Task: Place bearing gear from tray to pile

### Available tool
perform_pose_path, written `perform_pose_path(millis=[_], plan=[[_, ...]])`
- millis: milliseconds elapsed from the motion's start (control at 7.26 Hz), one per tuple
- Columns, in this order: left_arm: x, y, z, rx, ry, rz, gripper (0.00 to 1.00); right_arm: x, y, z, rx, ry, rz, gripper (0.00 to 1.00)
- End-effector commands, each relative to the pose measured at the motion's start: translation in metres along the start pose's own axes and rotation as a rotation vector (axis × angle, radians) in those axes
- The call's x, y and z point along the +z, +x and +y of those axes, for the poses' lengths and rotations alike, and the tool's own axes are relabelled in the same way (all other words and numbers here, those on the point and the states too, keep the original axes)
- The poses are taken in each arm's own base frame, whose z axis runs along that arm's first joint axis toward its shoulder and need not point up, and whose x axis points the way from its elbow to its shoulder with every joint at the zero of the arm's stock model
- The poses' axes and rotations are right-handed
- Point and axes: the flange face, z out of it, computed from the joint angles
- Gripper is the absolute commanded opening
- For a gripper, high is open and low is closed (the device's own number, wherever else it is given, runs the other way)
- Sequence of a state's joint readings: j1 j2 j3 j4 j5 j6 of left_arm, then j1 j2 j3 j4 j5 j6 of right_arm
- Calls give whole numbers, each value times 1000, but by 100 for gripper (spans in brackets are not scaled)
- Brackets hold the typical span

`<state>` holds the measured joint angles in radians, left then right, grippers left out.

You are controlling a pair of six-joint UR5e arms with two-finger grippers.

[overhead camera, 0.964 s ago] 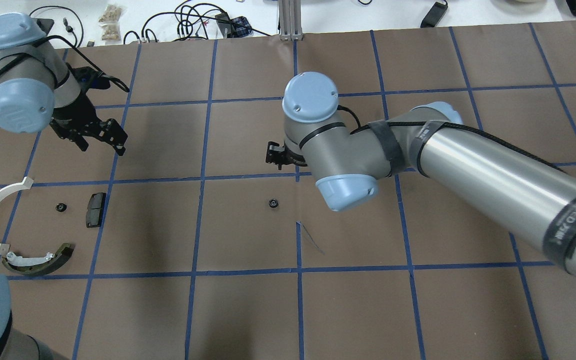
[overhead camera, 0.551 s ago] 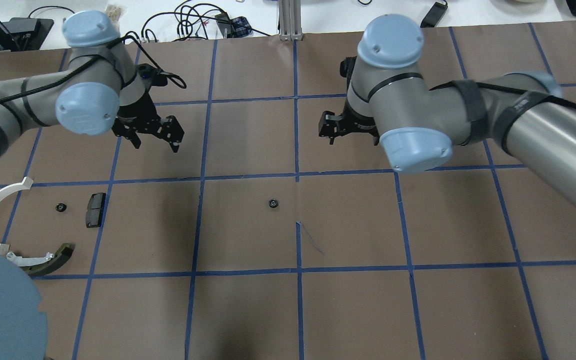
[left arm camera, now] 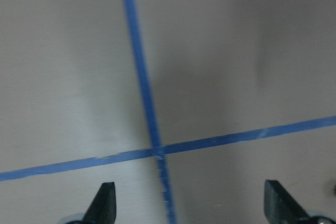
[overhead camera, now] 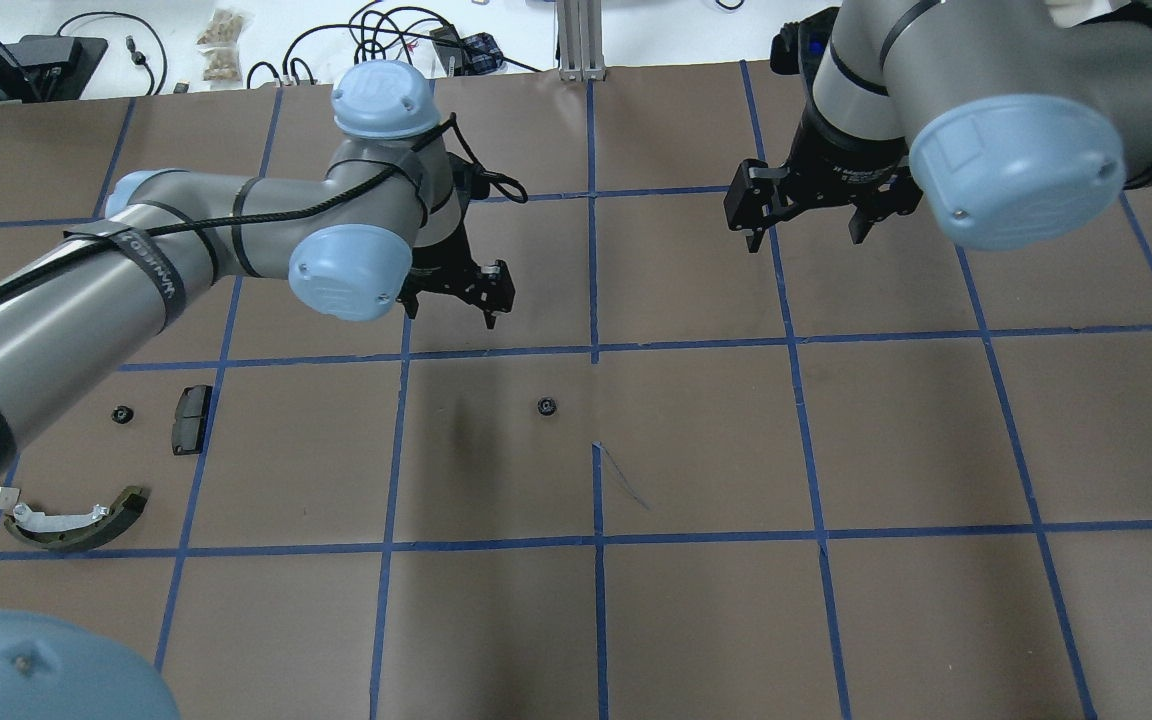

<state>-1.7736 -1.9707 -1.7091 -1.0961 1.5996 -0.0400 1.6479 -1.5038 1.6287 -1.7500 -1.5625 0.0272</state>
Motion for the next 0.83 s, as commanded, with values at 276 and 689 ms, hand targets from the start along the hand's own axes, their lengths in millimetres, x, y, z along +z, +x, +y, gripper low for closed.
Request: perform_pose_path(millis=[276, 689], plan=[[62, 68, 47, -13, 56, 51, 100, -25, 10, 1, 15, 3, -1, 100], [76, 74, 59, -17, 37, 77, 92, -68, 12, 5, 20, -71, 3, 100]])
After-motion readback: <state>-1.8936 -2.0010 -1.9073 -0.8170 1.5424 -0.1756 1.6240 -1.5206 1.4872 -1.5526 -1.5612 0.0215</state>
